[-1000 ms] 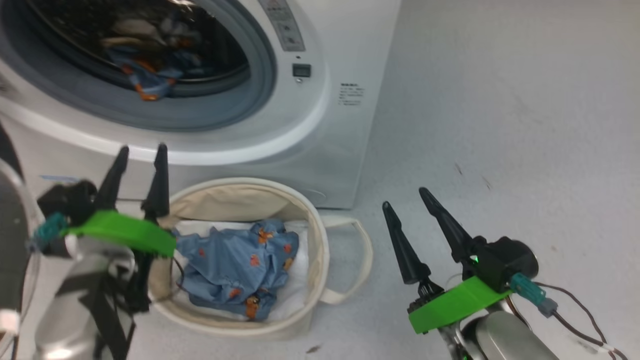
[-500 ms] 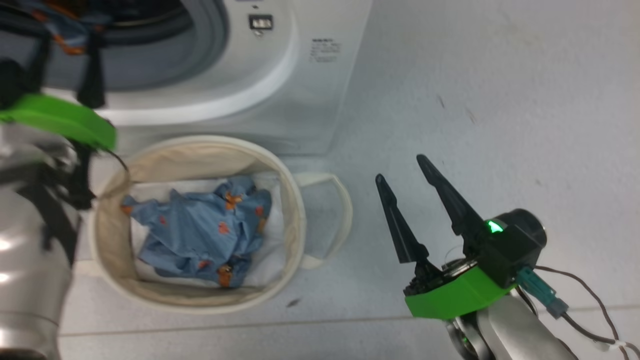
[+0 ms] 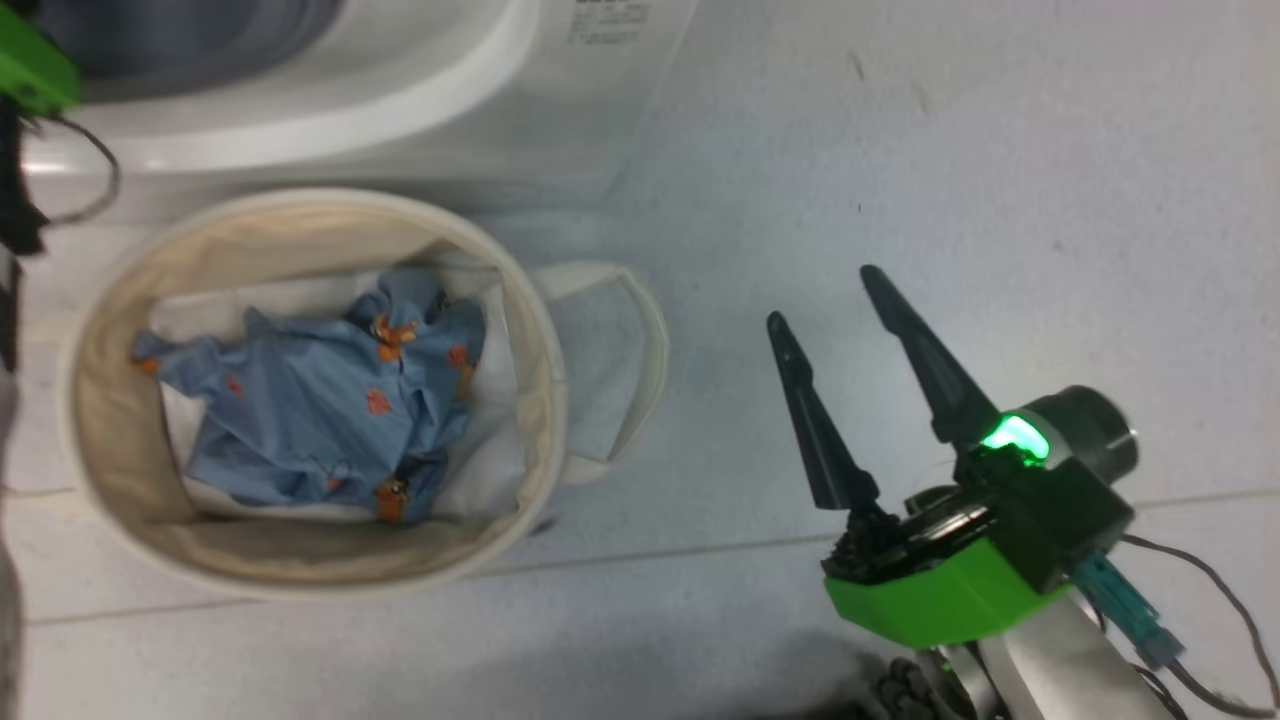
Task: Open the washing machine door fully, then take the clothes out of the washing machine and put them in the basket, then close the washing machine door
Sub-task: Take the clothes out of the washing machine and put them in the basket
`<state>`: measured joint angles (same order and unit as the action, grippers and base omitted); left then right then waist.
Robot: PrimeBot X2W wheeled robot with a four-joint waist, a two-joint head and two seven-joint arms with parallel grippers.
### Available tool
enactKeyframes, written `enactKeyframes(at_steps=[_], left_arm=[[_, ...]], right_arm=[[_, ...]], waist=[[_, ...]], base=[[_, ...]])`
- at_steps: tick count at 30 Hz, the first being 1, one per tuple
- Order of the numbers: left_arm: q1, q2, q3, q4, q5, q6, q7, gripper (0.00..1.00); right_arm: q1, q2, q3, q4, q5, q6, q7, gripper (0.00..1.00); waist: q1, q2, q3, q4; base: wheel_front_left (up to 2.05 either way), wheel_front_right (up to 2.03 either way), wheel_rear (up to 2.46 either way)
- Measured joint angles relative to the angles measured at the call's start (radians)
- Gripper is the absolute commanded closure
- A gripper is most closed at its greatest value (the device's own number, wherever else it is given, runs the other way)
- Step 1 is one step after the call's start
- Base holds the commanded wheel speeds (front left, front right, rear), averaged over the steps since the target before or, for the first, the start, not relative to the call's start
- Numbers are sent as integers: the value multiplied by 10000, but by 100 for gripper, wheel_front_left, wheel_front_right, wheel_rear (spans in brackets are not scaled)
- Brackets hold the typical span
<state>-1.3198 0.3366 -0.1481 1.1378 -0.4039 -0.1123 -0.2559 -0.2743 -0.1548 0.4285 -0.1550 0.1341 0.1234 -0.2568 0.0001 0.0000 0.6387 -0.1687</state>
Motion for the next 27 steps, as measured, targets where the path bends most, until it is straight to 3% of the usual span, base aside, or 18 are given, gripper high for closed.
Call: enactKeyframes(at_steps=[3,9,13,20,21,22,27], left_arm=[[-586,288,-617,359,802,242,0,0],[-1309,552,-696,1210,907,633,374,0],[-1713,660,-892,1461,1189,1743,982,0],[-1755,631,-940,1488,1187,1944,1755,0],[-1758,623,-949,1473,1187,1942,1751,29],[-1759,610,-949,1471,1162,1941,1726,100],[-1753,602,-951,1586,1009,1910,1400,100]], right_arm=[[178,4,-205,-303,-176,0,0,0],[316,109,-380,-579,-336,0,0,0],[456,174,-550,-700,-374,0,0,0],[568,180,-548,-748,-387,0,0,0],[568,180,-550,-748,-387,0,0,0],[568,180,-554,-748,-387,0,0,0],[560,178,-554,-734,-387,0,0,0]], waist=[[1,0,426,-56],[1,0,991,-248],[2,0,1210,-445],[1,0,1183,-434],[1,0,1189,-417],[1,0,1194,-394],[1,0,1178,-302]], base=[[0,0,0],[0,0,0],[0,0,0],[0,0,0],[0,0,0],[0,0,0],[0,0,0]])
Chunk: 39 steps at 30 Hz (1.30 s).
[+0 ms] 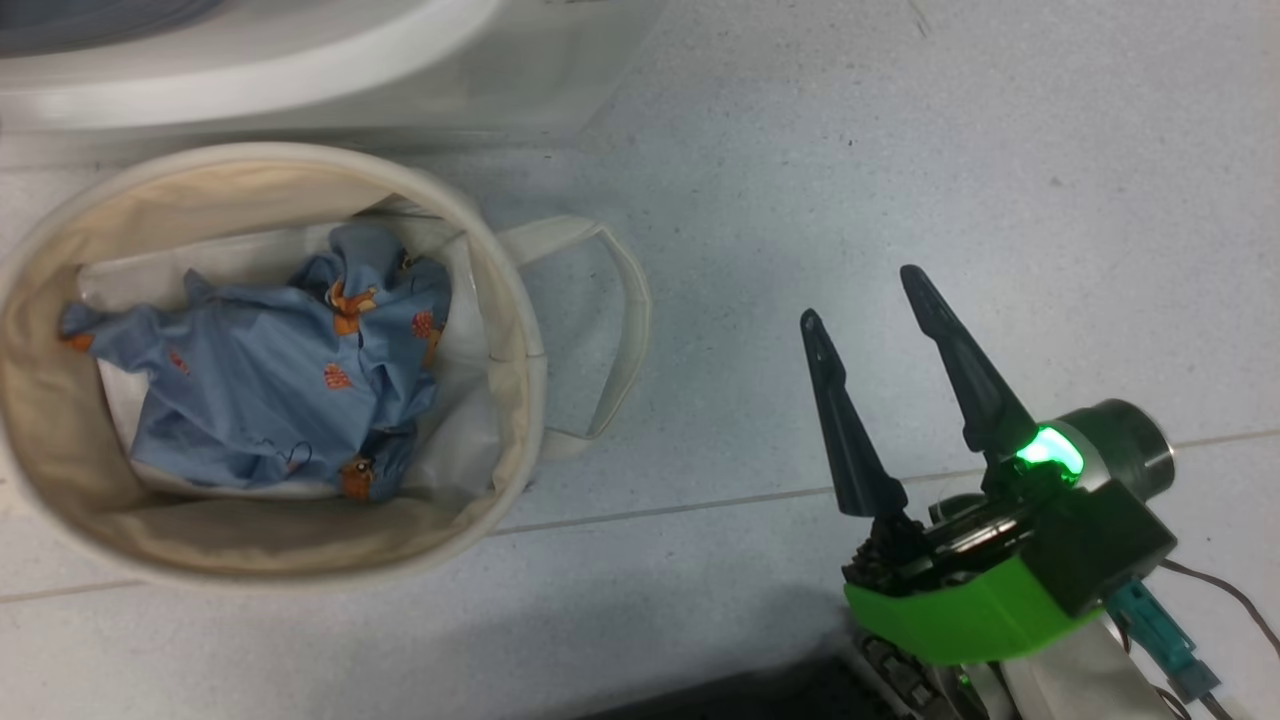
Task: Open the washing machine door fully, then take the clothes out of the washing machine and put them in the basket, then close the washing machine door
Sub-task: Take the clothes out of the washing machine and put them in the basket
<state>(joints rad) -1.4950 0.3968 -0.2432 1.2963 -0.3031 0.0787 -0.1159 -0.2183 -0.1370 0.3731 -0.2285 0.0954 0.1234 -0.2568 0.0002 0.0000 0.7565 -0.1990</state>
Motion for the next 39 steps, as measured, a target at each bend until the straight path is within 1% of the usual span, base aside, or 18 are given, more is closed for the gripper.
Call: enactKeyframes(at_steps=[4,10,14,16,22,23,29,33,35,39], left_arm=[[88,-82,0,96,-59,-100,-449,100],[238,-167,10,104,-245,-190,-798,100],[470,-326,21,104,-385,-414,-1078,100],[719,-464,36,105,-468,-472,-1181,100],[1631,-740,36,-82,-579,-849,-1338,100],[1825,-773,50,-291,-621,-901,-1338,100],[3303,-1095,393,-2150,-803,-1523,-1342,100],[4467,-1317,520,-3239,-978,-1860,-1369,100],[4987,-1338,499,-3657,-1020,-1944,-1369,100],[5720,-1344,326,-4470,-1626,-2029,-1248,100]], right_arm=[[-23,2,10,63,2,0,0,0],[-115,8,105,176,33,0,0,0],[-318,15,245,309,150,0,0,0],[-377,15,341,430,232,0,0,0],[-485,15,629,771,550,0,0,0],[-490,15,656,853,612,0,0,0],[-638,-2,685,1513,1216,0,0,0],[-639,-174,673,2157,1597,0,0,0],[-606,-314,621,2429,1739,0,0,0],[-360,-430,384,2842,1987,0,0,0]], waist=[[0,0,-96,47],[-1,0,-407,57],[-1,0,-716,88],[-1,0,-919,119],[-1,1,-1648,272],[-1,1,-1786,312],[-1,1,-2712,678],[-1,1,-3464,1012],[-2,1,-3877,1196],[-2,1,-4687,1586]], base=[[0,0,0],[0,0,0],[0,0,0],[0,0,0],[0,0,0],[0,0,0],[0,0,0],[0,0,0],[0,0,0],[0,0,0]])
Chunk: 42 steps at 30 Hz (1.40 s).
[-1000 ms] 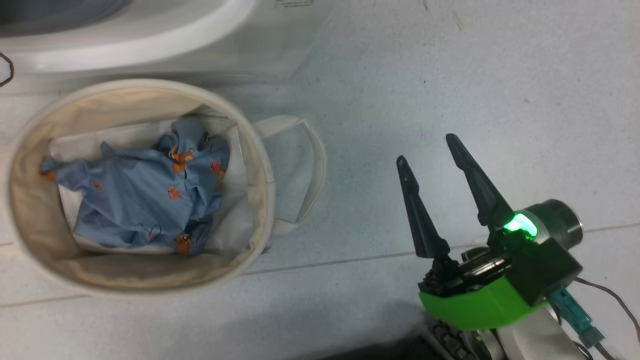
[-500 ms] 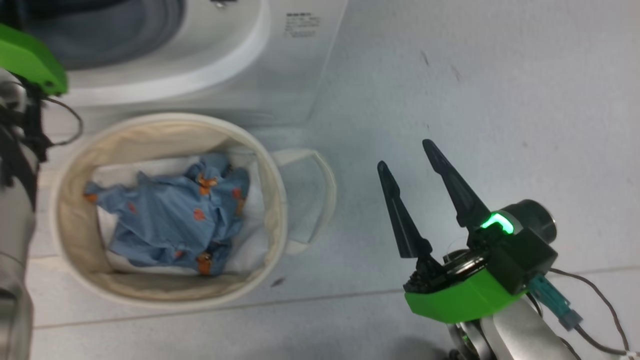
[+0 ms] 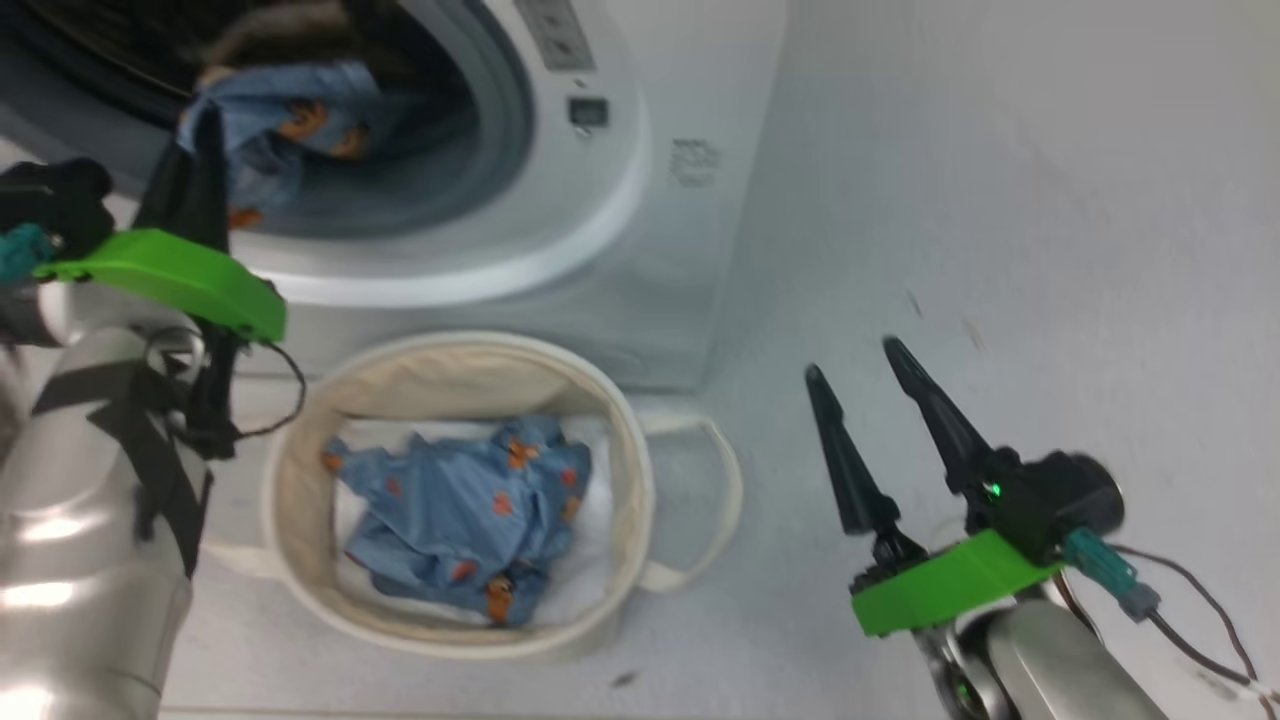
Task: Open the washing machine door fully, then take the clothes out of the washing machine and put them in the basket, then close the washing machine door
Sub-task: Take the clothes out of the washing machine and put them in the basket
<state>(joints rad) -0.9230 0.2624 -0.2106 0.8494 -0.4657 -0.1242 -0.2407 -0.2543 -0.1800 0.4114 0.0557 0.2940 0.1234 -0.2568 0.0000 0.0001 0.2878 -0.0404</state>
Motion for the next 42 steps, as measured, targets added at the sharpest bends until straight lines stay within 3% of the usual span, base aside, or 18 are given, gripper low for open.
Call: enactKeyframes(at_steps=[3,10,15,21,34,42], left_arm=[[284,12,-150,-755,-430,-6,387,100],[1598,529,-364,-4259,-1609,13,2151,100],[2760,1020,-222,-6761,-1885,686,3325,100],[3722,1448,186,-8907,-2222,1377,4163,100],[3412,2000,876,-11693,-2405,2119,5026,100],[3390,2075,608,-11764,-2326,2299,5379,100]], right_arm=[[230,-29,-117,198,94,0,0,0],[863,134,-819,738,73,0,0,0],[1331,389,-1745,732,-360,0,0,0],[1519,583,-2625,639,-771,0,0,0],[1575,752,-2546,631,-913,0,0,0],[1574,790,-2314,633,-840,0,0,0]], waist=[[0,0,-387,205],[0,0,-1524,851],[-1,0,-1989,1095],[0,0,-1940,842],[0,0,-1968,453],[0,0,-2030,316]], base=[[0,0,0],[0,0,0],[0,0,0],[0,0,0],[0,0,0],[0,0,0]])
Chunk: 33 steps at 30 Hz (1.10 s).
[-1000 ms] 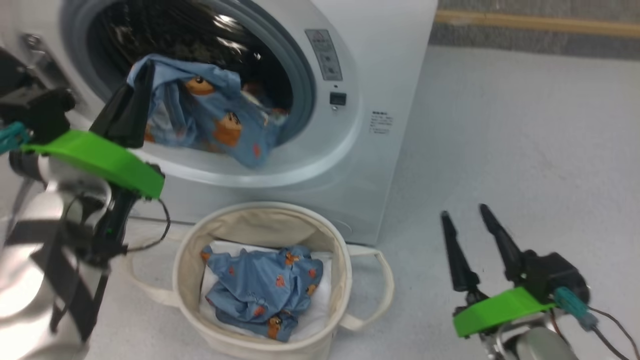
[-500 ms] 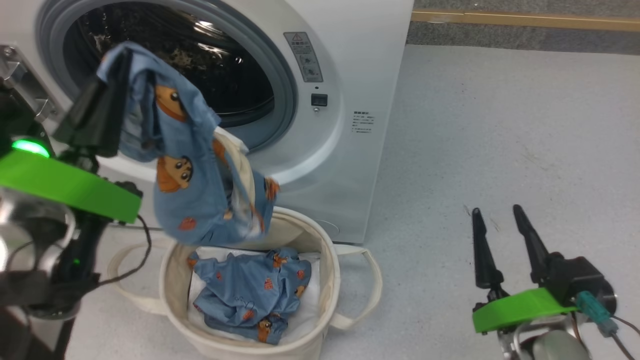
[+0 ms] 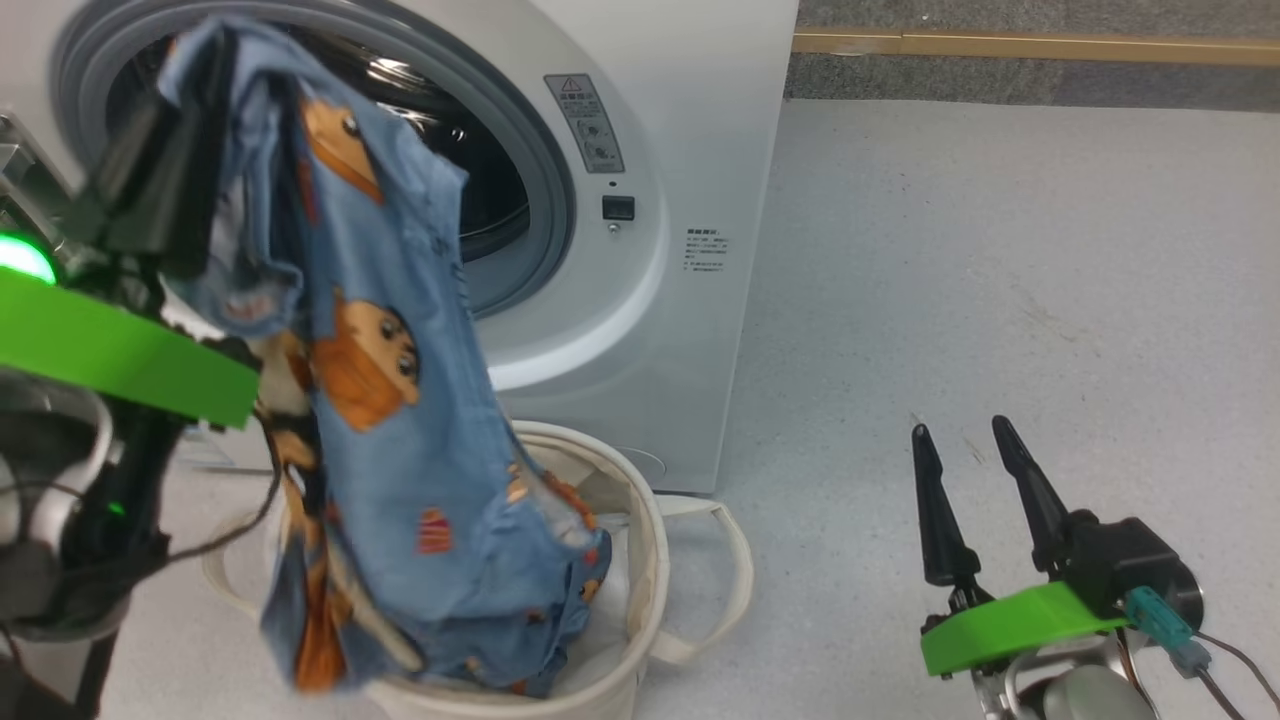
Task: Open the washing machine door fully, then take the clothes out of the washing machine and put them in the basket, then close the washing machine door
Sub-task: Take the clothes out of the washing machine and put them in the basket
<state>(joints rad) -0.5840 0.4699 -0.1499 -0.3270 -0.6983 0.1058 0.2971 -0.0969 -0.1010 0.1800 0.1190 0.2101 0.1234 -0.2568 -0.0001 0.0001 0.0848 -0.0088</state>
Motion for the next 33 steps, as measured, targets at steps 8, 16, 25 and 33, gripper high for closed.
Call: enactKeyframes(at_steps=[8,16,25,33], left_arm=[[802,-215,-301,1277,4,-40,-378,100],[1806,-928,-838,3921,-54,-476,-1492,100],[1718,-1818,-899,9051,339,-759,-3741,100],[301,-2566,-384,13563,-31,-1653,-5252,100]], right_arm=[[-26,2,178,0,17,0,0,0],[-306,12,347,-2,19,0,0,0],[-713,12,740,-65,17,0,0,0],[-1519,13,1267,-173,15,0,0,0]], waist=[[0,0,165,-114],[0,0,491,-438],[0,0,939,-987],[0,0,1541,-1667]], base=[[0,0,0],[0,0,0],[0,0,0],[0,0,0]])
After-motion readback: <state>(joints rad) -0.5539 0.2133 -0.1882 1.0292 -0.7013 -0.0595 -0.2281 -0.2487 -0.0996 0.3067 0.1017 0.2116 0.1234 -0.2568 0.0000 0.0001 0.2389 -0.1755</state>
